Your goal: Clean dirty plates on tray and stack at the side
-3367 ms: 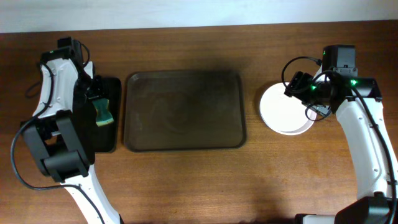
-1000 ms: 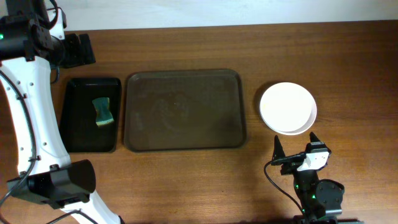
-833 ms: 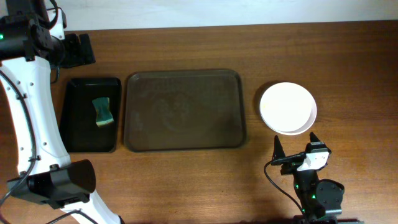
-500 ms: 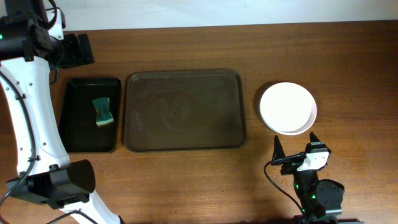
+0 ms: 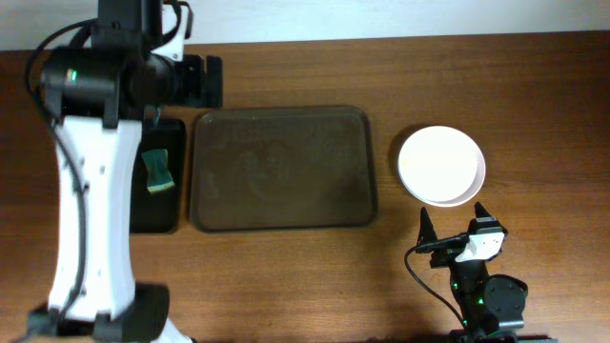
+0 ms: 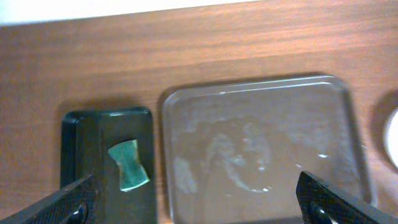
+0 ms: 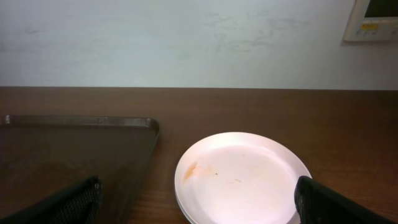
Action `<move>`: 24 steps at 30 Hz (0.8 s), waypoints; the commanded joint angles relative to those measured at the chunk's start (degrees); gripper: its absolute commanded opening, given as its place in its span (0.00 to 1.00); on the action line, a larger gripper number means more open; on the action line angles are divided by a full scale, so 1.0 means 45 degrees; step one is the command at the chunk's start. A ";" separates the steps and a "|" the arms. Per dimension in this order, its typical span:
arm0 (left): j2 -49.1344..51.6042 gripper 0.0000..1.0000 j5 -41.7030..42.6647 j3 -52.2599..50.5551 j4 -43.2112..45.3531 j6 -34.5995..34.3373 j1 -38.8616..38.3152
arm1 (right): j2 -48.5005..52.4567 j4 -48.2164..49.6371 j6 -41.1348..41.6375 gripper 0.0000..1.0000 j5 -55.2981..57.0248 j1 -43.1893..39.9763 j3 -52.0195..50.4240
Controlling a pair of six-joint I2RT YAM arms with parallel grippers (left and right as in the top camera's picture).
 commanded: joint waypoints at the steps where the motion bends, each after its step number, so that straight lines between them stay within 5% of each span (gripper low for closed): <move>1: -0.1928 0.99 0.0000 -0.1302 0.0024 0.0010 -0.0641 | -0.0146 -0.0029 -0.0005 0.98 0.0199 0.0083 -0.0102; 5: -0.4493 0.99 -0.1248 -0.4653 0.1302 0.0117 -0.0651 | -0.0146 -0.0029 -0.0010 0.98 0.0199 0.0083 -0.0102; 9: -0.8213 0.99 -0.1744 -1.1366 0.7393 0.1190 -0.0155 | -0.0146 -0.0029 -0.0010 0.98 0.0199 0.0083 -0.0102; 12: -1.1166 0.99 -0.0379 -1.7126 1.2458 0.1477 0.1010 | -0.0146 -0.0029 -0.0010 0.98 0.0199 0.0083 -0.0102; 15: -1.3750 0.99 0.0253 -2.1051 1.5378 0.1477 0.1705 | -0.0146 -0.0029 -0.0005 0.98 0.0199 0.0083 -0.0102; 20: -1.7374 0.99 0.0563 -2.5330 1.8195 0.2118 0.1841 | -0.0146 -0.0029 -0.0005 0.98 0.0199 0.0083 -0.0102; 24: -1.9613 0.99 0.0874 -2.7282 1.8569 0.2953 0.1909 | -0.0146 -0.0029 -0.0010 0.98 0.0199 0.0083 -0.0102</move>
